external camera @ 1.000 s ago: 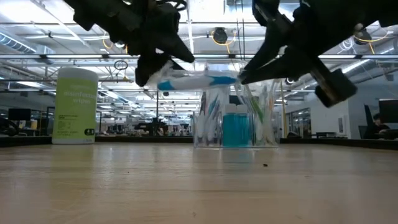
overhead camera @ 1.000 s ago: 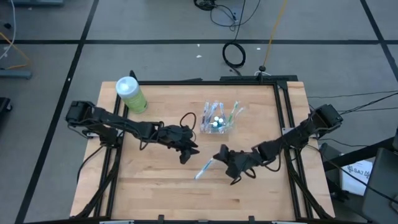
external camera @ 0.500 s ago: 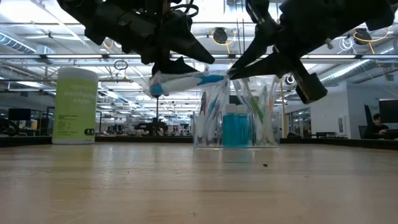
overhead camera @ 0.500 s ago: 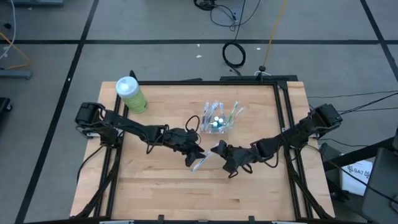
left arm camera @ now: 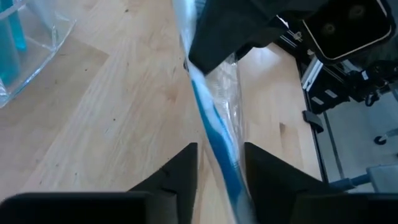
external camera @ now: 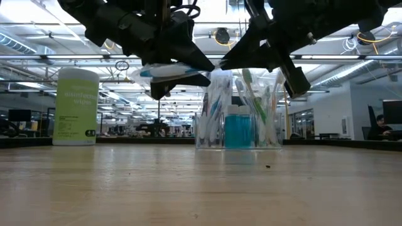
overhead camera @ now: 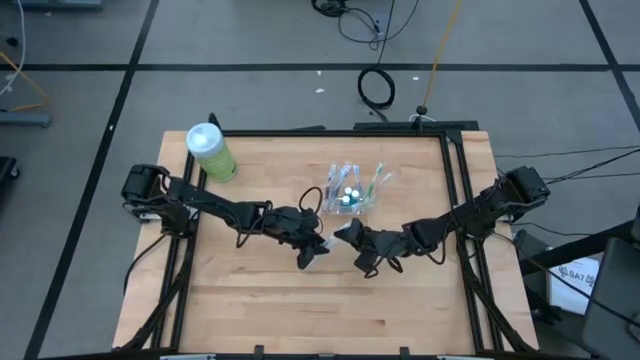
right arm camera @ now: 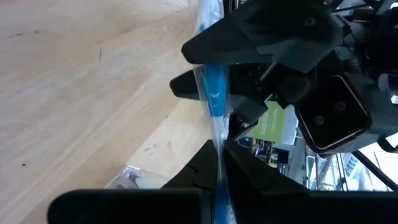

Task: Pick & Place toothbrushing station
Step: Put the blue toothbrush into the organizer

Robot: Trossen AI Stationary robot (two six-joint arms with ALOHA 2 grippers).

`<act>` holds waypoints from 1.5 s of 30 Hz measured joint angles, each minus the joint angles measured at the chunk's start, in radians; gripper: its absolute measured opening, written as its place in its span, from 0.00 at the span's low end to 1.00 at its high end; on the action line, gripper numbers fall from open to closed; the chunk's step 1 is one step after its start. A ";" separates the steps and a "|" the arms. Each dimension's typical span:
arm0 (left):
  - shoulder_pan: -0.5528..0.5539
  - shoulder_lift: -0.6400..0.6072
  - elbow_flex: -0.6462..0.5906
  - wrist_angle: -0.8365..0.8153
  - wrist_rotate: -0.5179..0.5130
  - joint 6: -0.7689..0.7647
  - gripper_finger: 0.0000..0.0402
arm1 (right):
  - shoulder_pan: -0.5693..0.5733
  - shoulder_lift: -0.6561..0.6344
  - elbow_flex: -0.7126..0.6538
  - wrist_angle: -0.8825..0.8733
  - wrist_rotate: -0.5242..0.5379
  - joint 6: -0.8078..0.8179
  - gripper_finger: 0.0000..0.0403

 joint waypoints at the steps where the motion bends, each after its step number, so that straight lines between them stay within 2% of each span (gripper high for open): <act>1: 0.000 0.000 0.000 -0.001 0.000 -0.004 0.30 | 0.000 0.000 0.000 0.000 -0.001 0.000 0.04; 8: 0.004 0.000 0.000 -0.009 -0.004 -0.009 0.14 | 0.000 -0.001 0.000 0.002 -0.008 0.010 0.08; 14: 0.005 0.000 0.000 -0.007 -0.009 -0.013 0.03 | 0.000 -0.002 0.001 -0.006 -0.007 0.164 0.17; 16: 0.005 0.000 0.000 -0.007 -0.027 -0.014 0.03 | 0.000 -0.002 0.001 -0.012 -0.006 0.207 0.20; 21: 0.006 0.000 0.000 -0.015 -0.065 -0.040 0.09 | 0.002 -0.002 0.001 -0.019 -0.005 0.354 0.29; 24: 0.005 0.000 0.000 -0.018 -0.106 -0.035 0.09 | 0.017 -0.002 0.001 -0.009 0.023 0.444 0.32; 29: 0.007 0.000 0.000 -0.013 -0.190 0.011 0.02 | 0.068 -0.046 0.001 0.005 0.053 0.547 0.32; 34: 0.019 0.000 0.000 0.025 -0.214 0.027 0.08 | 0.075 -0.154 -0.004 0.005 0.051 0.693 0.31; 41: 0.024 0.000 0.000 0.107 -0.233 0.153 0.03 | -0.011 -0.284 -0.128 0.057 -0.047 1.041 0.29; 45: 0.024 0.000 0.000 0.164 -0.270 0.204 0.06 | -0.054 -0.297 -0.214 0.200 -0.155 1.104 0.29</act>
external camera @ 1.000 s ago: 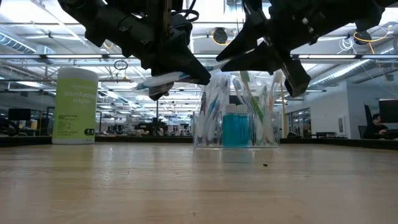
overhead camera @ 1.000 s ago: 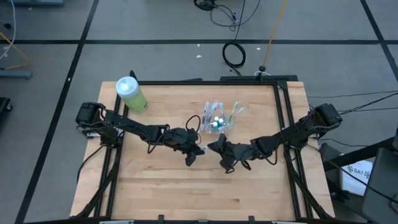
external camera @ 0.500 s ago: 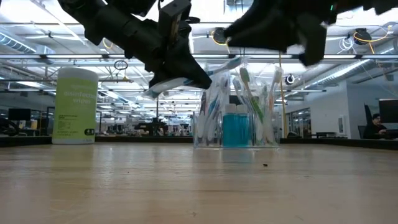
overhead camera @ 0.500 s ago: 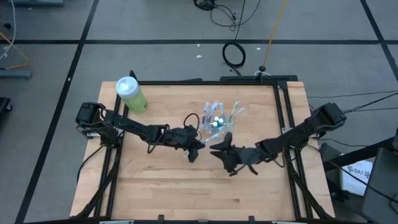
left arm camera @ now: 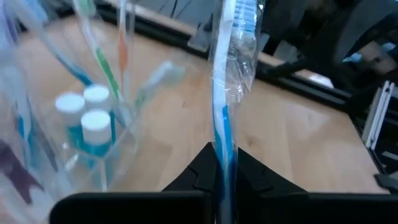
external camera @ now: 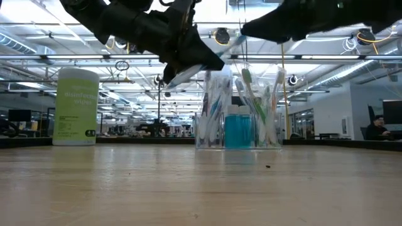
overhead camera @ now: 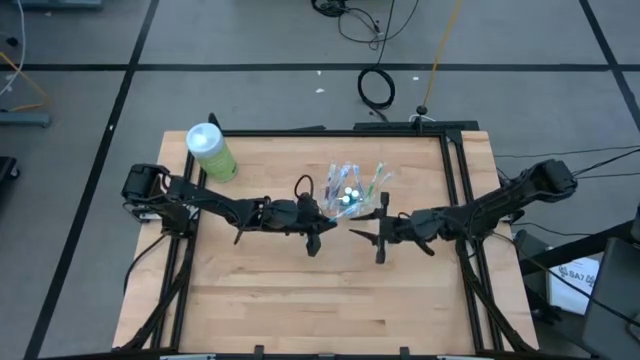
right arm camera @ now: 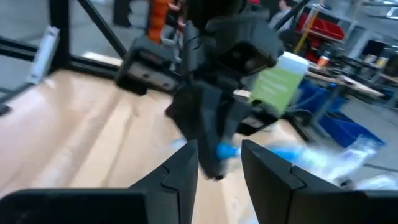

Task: Pick & Place toothbrushing station
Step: Put the blue toothbrush into the organizer

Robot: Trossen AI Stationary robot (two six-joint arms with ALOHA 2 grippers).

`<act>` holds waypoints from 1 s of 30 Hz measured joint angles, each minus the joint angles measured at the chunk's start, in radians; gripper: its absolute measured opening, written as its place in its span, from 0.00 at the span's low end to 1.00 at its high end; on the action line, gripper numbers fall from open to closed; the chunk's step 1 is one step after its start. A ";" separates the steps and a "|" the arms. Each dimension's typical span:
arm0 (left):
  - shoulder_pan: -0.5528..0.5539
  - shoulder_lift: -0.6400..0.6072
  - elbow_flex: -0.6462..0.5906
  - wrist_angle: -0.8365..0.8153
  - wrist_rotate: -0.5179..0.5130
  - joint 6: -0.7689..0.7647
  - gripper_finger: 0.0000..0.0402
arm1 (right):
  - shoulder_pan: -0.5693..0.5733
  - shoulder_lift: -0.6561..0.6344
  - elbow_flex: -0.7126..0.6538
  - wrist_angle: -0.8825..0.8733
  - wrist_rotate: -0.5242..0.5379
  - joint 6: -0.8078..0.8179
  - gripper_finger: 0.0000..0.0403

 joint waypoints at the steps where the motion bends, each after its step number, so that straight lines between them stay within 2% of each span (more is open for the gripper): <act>1: 0.001 0.000 0.000 0.013 0.002 0.008 0.05 | -0.006 0.000 -0.019 0.034 -0.025 0.006 0.29; 6: -0.003 -0.001 0.000 0.059 0.007 0.061 0.04 | -0.030 0.004 -0.059 0.118 -0.113 0.050 0.31; 13: -0.032 -0.001 0.000 0.132 0.004 0.167 0.02 | -0.039 0.005 -0.059 0.109 -0.117 0.132 0.39; 17: -0.052 -0.003 0.000 0.162 0.005 0.240 0.05 | -0.044 0.031 -0.059 0.150 -0.117 0.186 0.46; 22: -0.061 -0.007 0.000 0.206 0.005 0.259 0.02 | -0.065 0.119 -0.059 0.363 -0.123 0.295 0.53; 27: -0.060 -0.007 0.000 0.197 0.005 0.248 0.05 | -0.085 0.233 -0.059 0.618 -0.269 0.306 0.56; 30: -0.060 -0.007 0.000 0.194 0.005 0.243 0.02 | -0.087 0.277 -0.059 0.706 -0.270 0.305 0.56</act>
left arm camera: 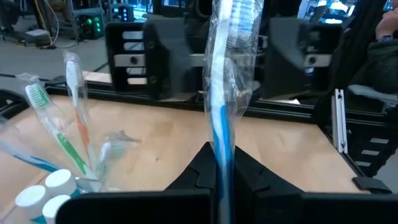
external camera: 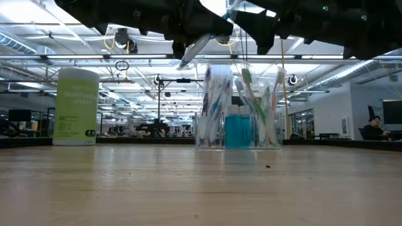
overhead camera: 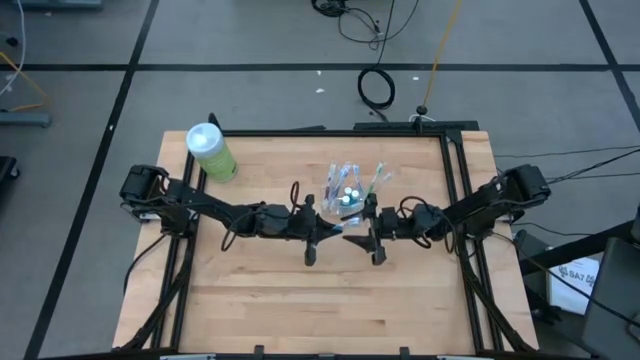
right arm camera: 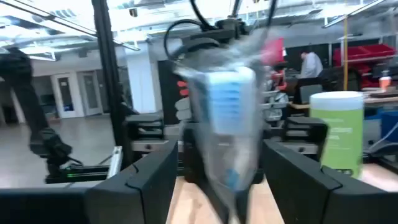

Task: Pick & Place toothbrushing station
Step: Put the blue toothbrush into the organizer

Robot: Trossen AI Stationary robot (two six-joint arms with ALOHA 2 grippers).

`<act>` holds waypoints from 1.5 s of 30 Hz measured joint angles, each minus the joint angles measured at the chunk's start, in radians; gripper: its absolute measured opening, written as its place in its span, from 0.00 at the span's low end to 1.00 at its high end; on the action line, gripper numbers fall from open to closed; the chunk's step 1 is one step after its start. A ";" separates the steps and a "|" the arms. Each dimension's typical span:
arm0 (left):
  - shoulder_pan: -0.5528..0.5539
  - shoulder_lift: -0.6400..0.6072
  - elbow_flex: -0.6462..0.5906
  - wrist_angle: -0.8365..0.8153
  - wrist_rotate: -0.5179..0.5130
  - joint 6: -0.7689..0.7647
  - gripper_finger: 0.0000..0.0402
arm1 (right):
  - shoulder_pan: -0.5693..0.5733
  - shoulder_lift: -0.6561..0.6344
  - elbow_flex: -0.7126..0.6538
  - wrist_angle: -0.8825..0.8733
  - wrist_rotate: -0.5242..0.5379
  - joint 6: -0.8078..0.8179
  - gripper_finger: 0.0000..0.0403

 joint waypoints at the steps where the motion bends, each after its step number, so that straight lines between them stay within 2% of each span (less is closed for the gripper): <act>1: 0.000 0.000 0.000 0.001 0.000 0.000 0.02 | -0.003 0.007 0.001 0.007 0.000 -0.003 0.55; 8: 0.000 0.000 0.000 -0.005 0.002 0.004 0.03 | -0.017 0.013 0.038 -0.041 -0.001 -0.009 0.47; 15: 0.000 0.000 0.000 -0.005 0.002 0.011 0.05 | -0.017 0.013 0.042 -0.063 -0.001 -0.018 0.28; 20: 0.000 0.000 0.000 -0.008 0.002 0.011 0.02 | -0.018 0.013 0.042 -0.058 0.000 -0.018 0.14; 25: 0.000 0.000 0.000 -0.008 0.002 0.008 0.05 | -0.018 0.013 0.042 -0.059 0.002 -0.019 0.03; 30: 0.000 0.000 0.000 -0.009 -0.001 0.008 0.02 | -0.018 0.013 0.042 -0.060 0.015 -0.018 0.05; 38: 0.001 0.002 0.000 -0.016 -0.003 -0.016 0.10 | -0.017 0.012 0.043 -0.085 0.030 -0.017 0.03; 42: 0.001 0.002 0.000 -0.029 -0.002 -0.015 0.07 | -0.017 0.009 0.043 -0.096 0.031 -0.017 0.03; 45: 0.001 0.002 0.000 -0.035 -0.002 -0.014 0.05 | -0.017 -0.026 0.044 -0.175 0.063 -0.016 0.03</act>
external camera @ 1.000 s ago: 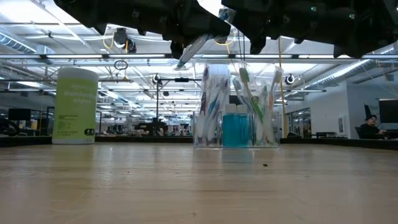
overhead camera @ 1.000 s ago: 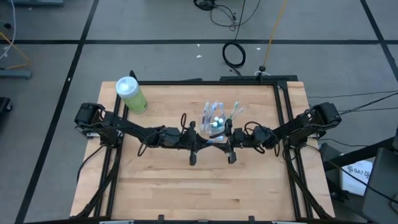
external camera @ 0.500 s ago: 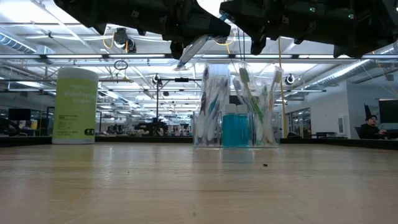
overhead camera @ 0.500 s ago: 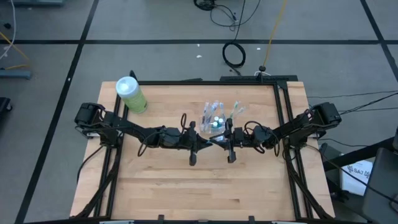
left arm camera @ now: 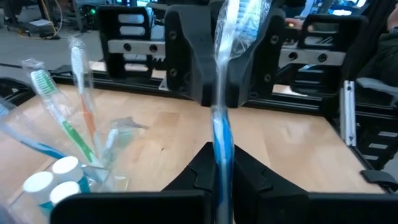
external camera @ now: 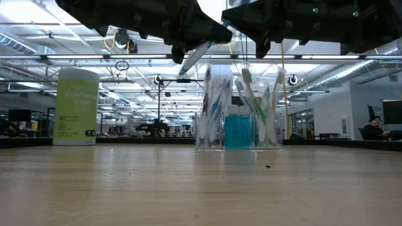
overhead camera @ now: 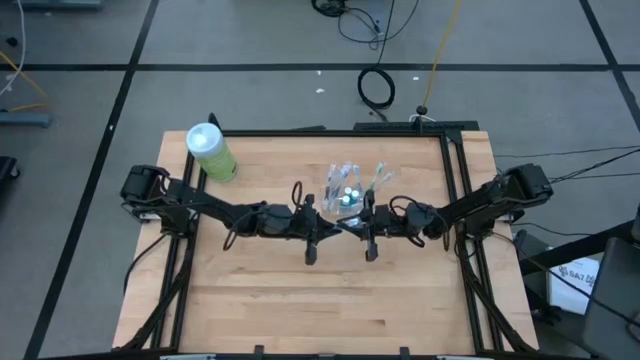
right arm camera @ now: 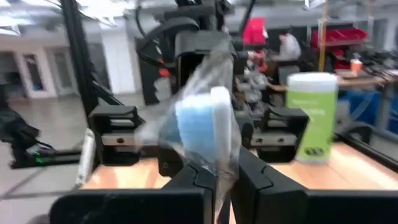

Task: Pick & Place toothbrushing station
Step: Put the blue toothbrush into the organizer

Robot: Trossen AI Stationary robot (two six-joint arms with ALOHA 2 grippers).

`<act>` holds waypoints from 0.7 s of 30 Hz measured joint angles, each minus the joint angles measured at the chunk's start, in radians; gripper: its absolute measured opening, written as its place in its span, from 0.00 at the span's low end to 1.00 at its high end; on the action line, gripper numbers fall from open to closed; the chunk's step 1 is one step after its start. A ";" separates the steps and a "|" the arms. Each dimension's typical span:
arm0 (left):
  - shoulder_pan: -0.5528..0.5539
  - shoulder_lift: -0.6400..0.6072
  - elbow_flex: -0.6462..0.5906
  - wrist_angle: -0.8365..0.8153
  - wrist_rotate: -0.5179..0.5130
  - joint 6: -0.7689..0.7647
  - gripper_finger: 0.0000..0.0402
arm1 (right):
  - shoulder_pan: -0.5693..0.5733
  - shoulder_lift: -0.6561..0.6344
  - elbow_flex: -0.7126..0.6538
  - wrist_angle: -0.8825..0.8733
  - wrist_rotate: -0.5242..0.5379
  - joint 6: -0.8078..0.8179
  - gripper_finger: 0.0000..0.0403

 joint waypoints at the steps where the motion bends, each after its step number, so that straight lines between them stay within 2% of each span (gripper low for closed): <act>1: 0.001 0.000 0.000 -0.002 -0.001 0.000 0.05 | 0.001 -0.019 0.001 -0.046 0.021 0.000 0.03; 7: 0.001 0.000 0.003 -0.008 -0.004 -0.003 0.10 | 0.002 -0.187 -0.001 -0.300 0.035 -0.001 0.03; 12: -0.001 0.000 0.000 -0.037 0.000 -0.032 0.16 | 0.003 -0.357 -0.002 -0.610 0.047 0.010 0.03; 17: -0.002 0.000 0.000 -0.049 0.005 -0.032 0.18 | 0.002 -0.505 -0.003 -0.829 0.148 0.041 0.03; 21: -0.002 0.000 0.000 -0.051 0.001 -0.035 0.17 | 0.002 -0.612 -0.003 -0.942 0.169 0.062 0.04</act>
